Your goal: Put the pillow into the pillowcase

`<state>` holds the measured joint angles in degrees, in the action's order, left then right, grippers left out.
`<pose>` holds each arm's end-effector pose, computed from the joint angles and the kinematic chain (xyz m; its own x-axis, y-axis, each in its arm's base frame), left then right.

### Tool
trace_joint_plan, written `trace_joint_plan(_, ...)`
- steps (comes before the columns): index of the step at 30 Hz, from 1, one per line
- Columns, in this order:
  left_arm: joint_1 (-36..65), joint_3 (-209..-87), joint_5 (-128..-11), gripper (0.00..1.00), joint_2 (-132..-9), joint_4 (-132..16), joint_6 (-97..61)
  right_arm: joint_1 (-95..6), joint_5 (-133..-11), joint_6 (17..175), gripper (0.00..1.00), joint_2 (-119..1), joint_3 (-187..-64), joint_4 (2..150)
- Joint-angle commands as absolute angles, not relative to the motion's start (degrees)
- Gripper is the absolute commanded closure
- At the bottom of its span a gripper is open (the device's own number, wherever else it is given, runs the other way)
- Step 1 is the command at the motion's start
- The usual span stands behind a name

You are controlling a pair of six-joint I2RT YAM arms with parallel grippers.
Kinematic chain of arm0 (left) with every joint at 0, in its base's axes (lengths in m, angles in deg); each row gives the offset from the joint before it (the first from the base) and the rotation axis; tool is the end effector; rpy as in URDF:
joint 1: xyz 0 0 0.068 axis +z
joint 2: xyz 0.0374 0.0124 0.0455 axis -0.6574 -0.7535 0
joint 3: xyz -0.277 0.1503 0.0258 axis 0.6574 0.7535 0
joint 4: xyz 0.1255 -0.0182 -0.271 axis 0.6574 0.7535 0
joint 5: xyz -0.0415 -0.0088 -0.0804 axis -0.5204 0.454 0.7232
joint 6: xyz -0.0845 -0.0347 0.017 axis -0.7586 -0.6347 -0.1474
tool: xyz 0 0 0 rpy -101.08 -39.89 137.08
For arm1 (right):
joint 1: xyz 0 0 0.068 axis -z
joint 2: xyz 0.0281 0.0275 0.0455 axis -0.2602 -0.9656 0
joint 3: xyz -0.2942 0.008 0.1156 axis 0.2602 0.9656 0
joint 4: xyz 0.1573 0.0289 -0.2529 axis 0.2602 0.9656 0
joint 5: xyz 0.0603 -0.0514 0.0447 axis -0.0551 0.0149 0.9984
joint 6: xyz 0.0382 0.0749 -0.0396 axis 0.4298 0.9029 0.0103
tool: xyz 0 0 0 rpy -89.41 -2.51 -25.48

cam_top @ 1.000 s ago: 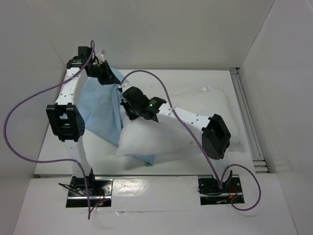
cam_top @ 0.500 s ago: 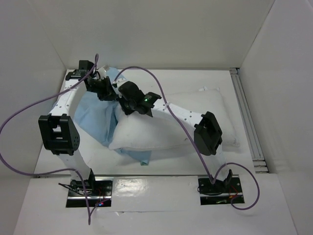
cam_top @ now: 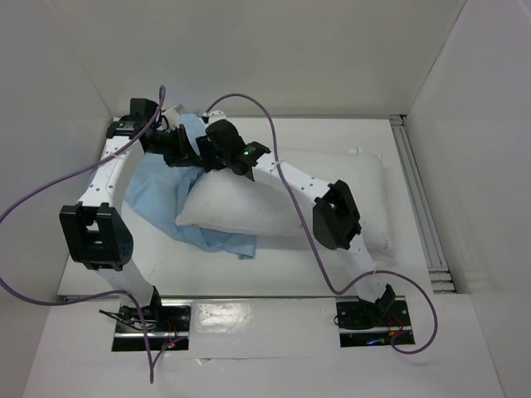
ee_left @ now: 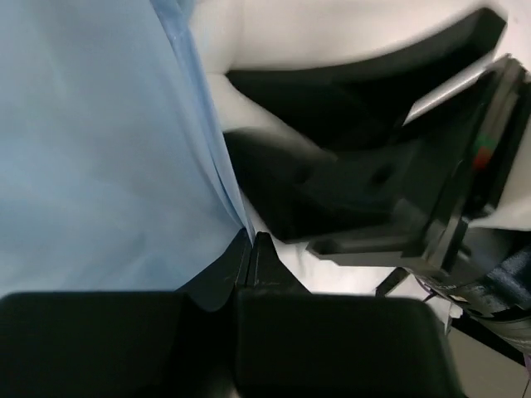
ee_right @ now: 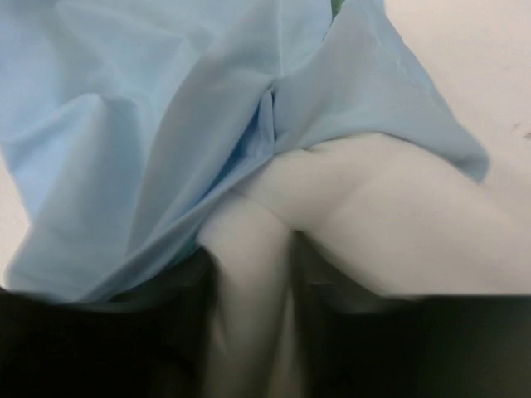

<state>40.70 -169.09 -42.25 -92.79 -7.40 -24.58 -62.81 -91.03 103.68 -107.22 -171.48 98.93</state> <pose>0.4352 -0.0516 0.3459 -0.8662 -0.2460 -0.4349 0.0943 0.7743 -0.6258 0.4420 0.4615 0.2915 -0.4913 -0.1785 -0.8525 -0.5054 0.8556 0.1122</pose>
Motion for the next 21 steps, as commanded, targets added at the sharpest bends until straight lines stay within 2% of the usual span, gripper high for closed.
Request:
trace_joint_plan(1, 40.1, -171.4, -39.8, 1.0, -91.2, -4.9, -25.6, -61.3, -91.9, 105.1, 0.29, -106.9, -175.7, 101.5)
trace_joint_plan(5, 40.1, -171.4, -41.5, 1.0, -91.7, -5.5, -27.3, -61.8, -90.8, 106.8, 0.06, -95.3, -158.0, 95.1)
trace_joint_plan(7, 40.1, -171.4, -42.1, 1.0, -92.2, -5.5, -27.8, -61.8, -90.8, 107.5, 0.01, -89.0, -153.6, 94.5)
trace_joint_plan(14, 40.1, -170.3, -42.9, 1.0, -92.2, -5.5, -27.8, -63.5, -92.8, 108.0, 0.01, -75.0, -140.0, 94.5)
trace_joint_plan(21, 40.1, -170.3, -40.6, 1.0, -92.2, -6.1, -27.8, -66.8, -93.3, 103.3, 0.01, -72.5, -140.0, 102.8)
